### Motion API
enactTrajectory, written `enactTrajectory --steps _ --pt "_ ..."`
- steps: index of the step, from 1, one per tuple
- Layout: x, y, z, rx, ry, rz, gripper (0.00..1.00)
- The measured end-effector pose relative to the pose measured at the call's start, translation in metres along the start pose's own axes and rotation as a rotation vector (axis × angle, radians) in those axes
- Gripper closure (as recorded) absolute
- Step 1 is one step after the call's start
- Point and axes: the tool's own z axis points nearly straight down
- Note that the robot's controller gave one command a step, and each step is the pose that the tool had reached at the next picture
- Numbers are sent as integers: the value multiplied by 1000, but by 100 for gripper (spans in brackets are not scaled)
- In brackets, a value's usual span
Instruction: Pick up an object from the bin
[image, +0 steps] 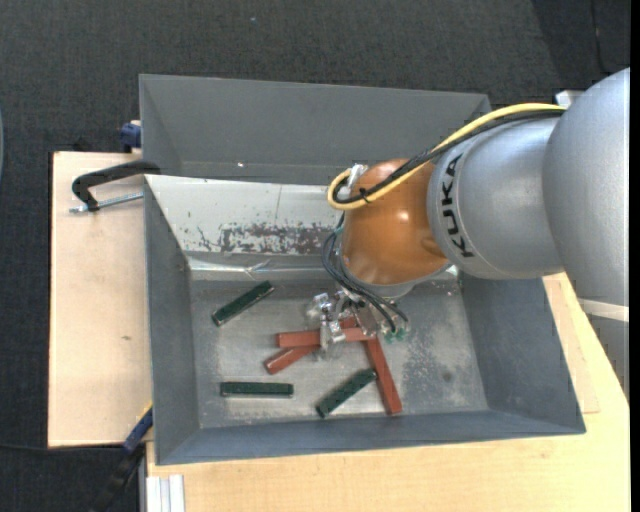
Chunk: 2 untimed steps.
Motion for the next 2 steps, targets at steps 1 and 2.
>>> enactTrajectory --steps 1,2 --pt "0 0 0 0 0 0 100" --pt "2 0 -4 -1 6 0 100"
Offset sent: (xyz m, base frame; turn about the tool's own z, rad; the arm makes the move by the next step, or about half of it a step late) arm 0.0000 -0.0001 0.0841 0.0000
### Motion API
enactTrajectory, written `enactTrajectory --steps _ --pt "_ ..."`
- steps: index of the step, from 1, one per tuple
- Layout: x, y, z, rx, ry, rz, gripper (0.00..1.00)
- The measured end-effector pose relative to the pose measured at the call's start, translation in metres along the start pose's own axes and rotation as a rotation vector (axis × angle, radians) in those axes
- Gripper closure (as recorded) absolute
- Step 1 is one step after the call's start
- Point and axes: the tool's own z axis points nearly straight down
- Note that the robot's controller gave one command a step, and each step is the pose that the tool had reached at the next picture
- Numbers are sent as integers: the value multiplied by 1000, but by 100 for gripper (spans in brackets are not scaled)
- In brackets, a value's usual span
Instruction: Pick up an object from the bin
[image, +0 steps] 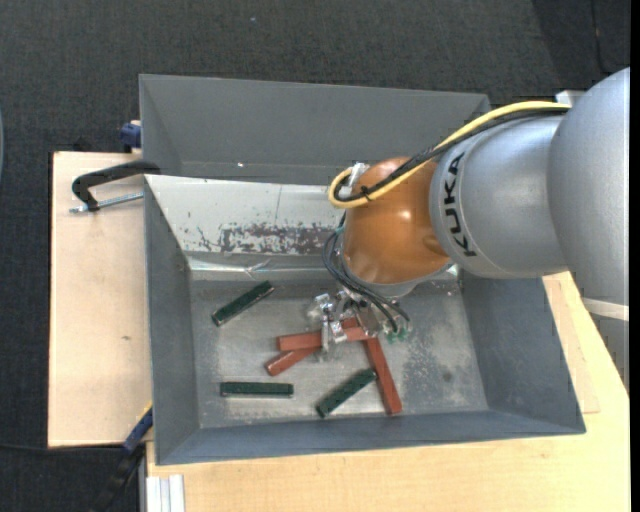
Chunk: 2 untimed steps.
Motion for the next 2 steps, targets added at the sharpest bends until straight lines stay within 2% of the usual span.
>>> enactTrajectory --steps 1,2 --pt "1 1 -21 -1 5 0 100" --pt "-2 0 -41 1 -6 0 100"
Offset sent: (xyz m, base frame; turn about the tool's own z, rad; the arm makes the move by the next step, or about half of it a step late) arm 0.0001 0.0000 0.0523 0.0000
